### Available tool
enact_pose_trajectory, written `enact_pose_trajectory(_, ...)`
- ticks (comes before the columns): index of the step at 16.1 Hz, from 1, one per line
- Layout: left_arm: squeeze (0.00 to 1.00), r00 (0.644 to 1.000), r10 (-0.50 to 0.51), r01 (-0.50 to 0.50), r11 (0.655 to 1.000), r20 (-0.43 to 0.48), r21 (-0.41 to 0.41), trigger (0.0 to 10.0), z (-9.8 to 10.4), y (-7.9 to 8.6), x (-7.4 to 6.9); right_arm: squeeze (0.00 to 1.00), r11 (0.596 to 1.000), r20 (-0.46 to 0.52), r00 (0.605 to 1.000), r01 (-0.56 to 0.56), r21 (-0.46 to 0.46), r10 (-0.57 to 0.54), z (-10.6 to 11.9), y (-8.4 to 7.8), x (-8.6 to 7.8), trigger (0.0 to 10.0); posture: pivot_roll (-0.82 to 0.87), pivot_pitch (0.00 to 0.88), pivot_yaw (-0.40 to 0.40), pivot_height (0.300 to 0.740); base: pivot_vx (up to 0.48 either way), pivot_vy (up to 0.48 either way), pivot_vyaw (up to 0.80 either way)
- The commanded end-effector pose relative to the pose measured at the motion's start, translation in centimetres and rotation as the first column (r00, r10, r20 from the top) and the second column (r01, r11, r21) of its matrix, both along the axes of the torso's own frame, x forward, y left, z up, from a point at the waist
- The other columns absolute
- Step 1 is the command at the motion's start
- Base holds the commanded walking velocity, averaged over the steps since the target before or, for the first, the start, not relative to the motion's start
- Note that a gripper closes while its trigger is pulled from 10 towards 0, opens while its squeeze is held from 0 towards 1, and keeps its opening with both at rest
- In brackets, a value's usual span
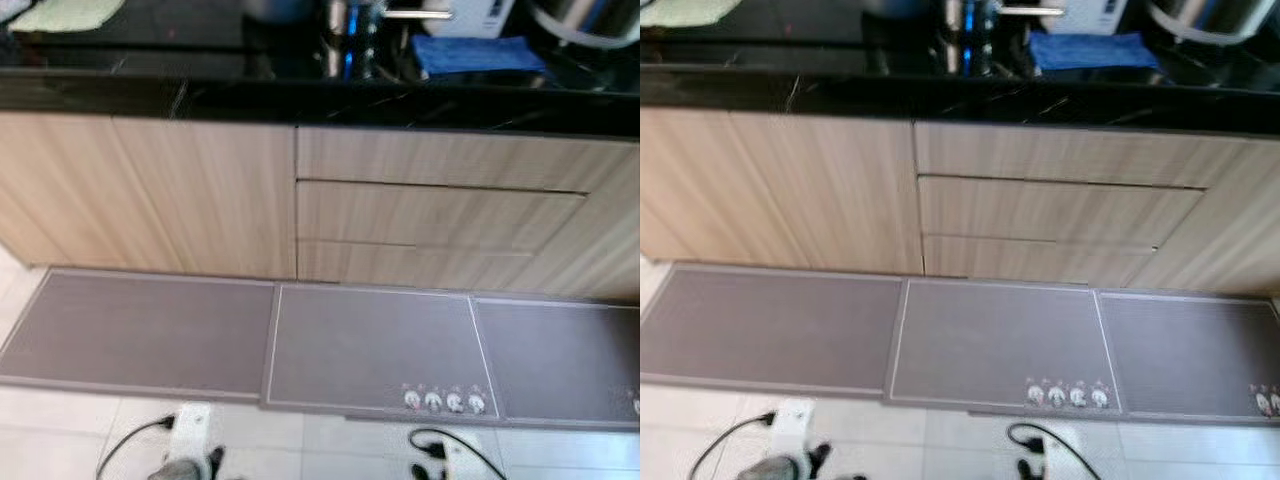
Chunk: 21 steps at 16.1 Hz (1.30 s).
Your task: Kitchen organization
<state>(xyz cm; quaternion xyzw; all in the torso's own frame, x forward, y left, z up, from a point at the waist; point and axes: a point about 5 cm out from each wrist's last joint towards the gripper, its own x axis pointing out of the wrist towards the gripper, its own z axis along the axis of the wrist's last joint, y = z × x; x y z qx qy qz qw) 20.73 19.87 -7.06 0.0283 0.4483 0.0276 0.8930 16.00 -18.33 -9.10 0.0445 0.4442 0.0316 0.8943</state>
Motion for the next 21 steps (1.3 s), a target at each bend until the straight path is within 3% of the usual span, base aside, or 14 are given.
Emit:
enact_pose_trajectory(1,0.0,0.999,0.01,-0.011,1.0,-0.031,-0.015,10.0,-0.4,-0.45,-0.53,0.0,1.0,-0.015,1.0,0.015,-0.009,-0.015,-0.17,-0.62,-0.61,10.0,0.06,0.159,-0.046,0.74,0.0,-0.352,0.0)
enact_pose_trajectory(21,0.0,0.999,-0.011,0.01,1.0,-0.033,-0.022,10.0,-0.27,-0.37,-0.31,0.0,1.0,-0.028,0.999,0.024,0.0,-0.024,-0.3,0.03,-0.58,10.0,0.04,0.18,-0.027,0.74,0.0,-0.353,0.0)
